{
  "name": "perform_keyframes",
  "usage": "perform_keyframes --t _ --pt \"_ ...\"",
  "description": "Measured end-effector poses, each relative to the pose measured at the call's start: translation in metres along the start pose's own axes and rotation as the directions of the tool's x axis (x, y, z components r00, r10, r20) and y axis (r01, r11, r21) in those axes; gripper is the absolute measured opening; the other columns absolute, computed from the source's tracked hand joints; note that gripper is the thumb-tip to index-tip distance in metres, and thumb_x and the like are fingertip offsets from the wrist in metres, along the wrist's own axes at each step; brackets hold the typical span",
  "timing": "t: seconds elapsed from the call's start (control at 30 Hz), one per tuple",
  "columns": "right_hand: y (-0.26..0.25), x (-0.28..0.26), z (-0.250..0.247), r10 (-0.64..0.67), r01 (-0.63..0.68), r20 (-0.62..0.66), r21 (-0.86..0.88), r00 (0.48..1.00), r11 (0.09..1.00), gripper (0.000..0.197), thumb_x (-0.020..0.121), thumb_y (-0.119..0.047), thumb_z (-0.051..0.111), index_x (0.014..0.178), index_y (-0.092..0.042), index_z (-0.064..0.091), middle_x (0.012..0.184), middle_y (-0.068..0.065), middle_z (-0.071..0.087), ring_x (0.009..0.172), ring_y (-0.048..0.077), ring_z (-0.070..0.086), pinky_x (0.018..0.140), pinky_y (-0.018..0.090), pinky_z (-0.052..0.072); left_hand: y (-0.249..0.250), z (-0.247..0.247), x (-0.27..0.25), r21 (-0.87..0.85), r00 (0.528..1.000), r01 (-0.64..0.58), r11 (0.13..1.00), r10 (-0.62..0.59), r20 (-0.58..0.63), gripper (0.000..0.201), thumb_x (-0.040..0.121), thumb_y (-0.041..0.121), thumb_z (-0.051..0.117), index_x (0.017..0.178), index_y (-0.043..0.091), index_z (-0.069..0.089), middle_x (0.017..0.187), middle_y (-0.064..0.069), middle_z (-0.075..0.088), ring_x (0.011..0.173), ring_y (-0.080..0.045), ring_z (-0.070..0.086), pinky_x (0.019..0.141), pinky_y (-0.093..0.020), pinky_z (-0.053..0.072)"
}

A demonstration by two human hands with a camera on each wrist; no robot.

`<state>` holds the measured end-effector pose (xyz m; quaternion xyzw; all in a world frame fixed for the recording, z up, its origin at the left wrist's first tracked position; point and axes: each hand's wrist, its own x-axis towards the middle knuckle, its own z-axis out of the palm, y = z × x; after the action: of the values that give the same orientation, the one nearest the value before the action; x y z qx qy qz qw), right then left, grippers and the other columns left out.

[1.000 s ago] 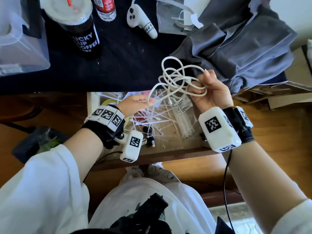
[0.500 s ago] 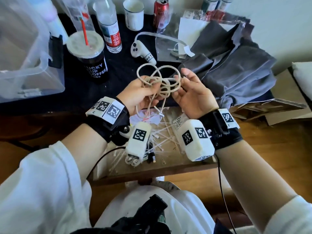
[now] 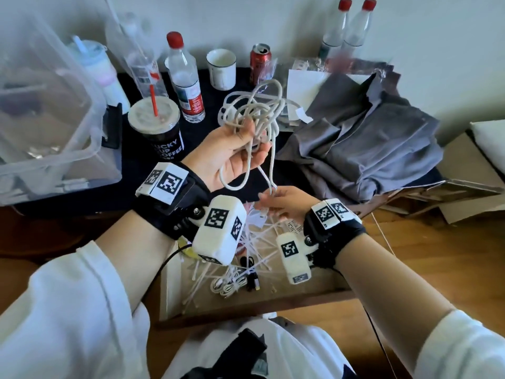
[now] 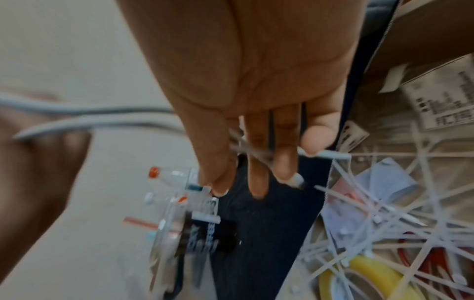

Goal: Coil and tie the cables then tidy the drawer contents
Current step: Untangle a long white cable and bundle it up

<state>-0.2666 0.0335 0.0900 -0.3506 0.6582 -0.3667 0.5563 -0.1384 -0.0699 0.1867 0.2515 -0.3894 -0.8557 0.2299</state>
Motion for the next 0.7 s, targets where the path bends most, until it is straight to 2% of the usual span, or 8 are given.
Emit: perform_keyframes --t 0.1,0.23,0.33,0.4,0.47,0.57,0.63,0.7 --pt "0.005 -0.003 -0.024 -0.001 0.024 -0.195 0.114 0.981 0.993 0.022 0.092 -0.02 0.056 0.07 -0.015 0.056 0.048 -0.007 0.057 0.037 0.002 0.038 0.042 0.018 0.025 -0.001 -0.023 0.002 -0.019 0.994 -0.009 1.0 0.007 -0.105 0.012 0.09 0.016 0.049 0.085 0.008 0.057 0.072 -0.004 0.065 0.064 -0.013 0.066 0.057 -0.023 0.055" --pt "-0.012 -0.02 -0.045 -0.072 0.137 -0.223 0.293 0.972 0.946 0.016 0.09 -0.009 0.055 0.075 -0.01 0.058 0.051 -0.006 0.055 0.035 0.001 0.028 0.041 0.016 0.015 -0.02 -0.054 0.002 -0.07 0.952 0.033 0.997 -0.053 -0.3 0.018 0.096 0.016 0.047 0.083 0.009 0.057 0.077 -0.005 0.057 0.059 -0.01 0.064 0.056 -0.021 0.055" --pt "-0.034 -0.035 -0.05 -0.168 0.241 -0.226 0.352 0.96 0.904 0.015 0.077 -0.021 0.064 0.075 -0.006 0.063 0.072 0.006 0.07 0.036 0.003 0.029 0.041 0.017 0.017 -0.025 -0.069 0.003 -0.151 0.932 0.043 0.988 -0.094 -0.35 0.018 0.096 0.02 0.047 0.083 0.011 0.057 0.078 -0.002 0.052 0.055 -0.007 0.058 0.054 -0.017 0.052" --pt "-0.047 -0.043 -0.051 -0.258 0.344 -0.258 0.385 0.931 0.856 0.023 0.063 -0.033 0.07 0.07 -0.011 0.071 0.081 0.013 0.069 0.038 0.004 0.033 0.042 0.017 0.02 -0.027 -0.073 0.004 -0.161 0.928 0.05 0.986 -0.105 -0.357 0.017 0.095 0.022 0.048 0.084 0.012 0.055 0.078 -0.002 0.049 0.053 -0.005 0.054 0.053 -0.015 0.05" --pt "-0.059 -0.046 -0.054 -0.322 0.424 -0.296 0.41 0.899 0.807 0.023 0.061 -0.036 0.071 0.068 -0.015 0.074 0.075 0.007 0.07 0.04 0.005 0.036 0.043 0.018 0.024 -0.028 -0.073 0.004 -0.168 0.932 0.056 0.984 -0.112 -0.345 0.016 0.094 0.024 0.05 0.086 0.011 0.055 0.079 -0.002 0.048 0.051 -0.005 0.052 0.052 -0.013 0.049" --pt "-0.071 -0.048 -0.057 -0.365 0.475 -0.329 0.374 0.871 0.797 0.018 0.07 -0.033 0.065 0.067 -0.018 0.074 0.06 -0.001 0.063 0.038 0.005 0.033 0.041 0.018 0.019 -0.029 -0.068 0.004 -0.188 0.94 0.077 0.979 -0.134 -0.312 0.015 0.094 0.025 0.05 0.087 0.013 0.056 0.079 -0.002 0.048 0.051 -0.004 0.049 0.05 -0.012 0.047" --pt "-0.071 -0.048 -0.058 -0.371 0.475 -0.351 0.285 0.86 0.832 0.022 0.08 -0.027 0.057 0.067 -0.017 0.072 0.054 -0.002 0.059 0.035 0.005 0.03 0.04 0.02 0.014 -0.03 -0.064 0.003 -0.191 0.95 0.079 0.978 -0.132 -0.282 0.015 0.093 0.026 0.051 0.087 0.013 0.056 0.078 -0.002 0.048 0.053 -0.004 0.048 0.05 -0.012 0.047" --pt "-0.066 -0.047 -0.058 -0.35 0.44 -0.383 0.179 0.855 0.88 0.027 0.09 -0.023 0.052 0.072 -0.012 0.068 0.051 -0.001 0.057 0.033 0.005 0.029 0.036 0.015 0.015 -0.031 -0.06 0.002 -0.183 0.962 0.078 0.98 -0.122 -0.243 0.015 0.088 0.028 0.054 0.088 0.013 0.055 0.078 -0.002 0.048 0.054 -0.004 0.049 0.051 -0.013 0.048"
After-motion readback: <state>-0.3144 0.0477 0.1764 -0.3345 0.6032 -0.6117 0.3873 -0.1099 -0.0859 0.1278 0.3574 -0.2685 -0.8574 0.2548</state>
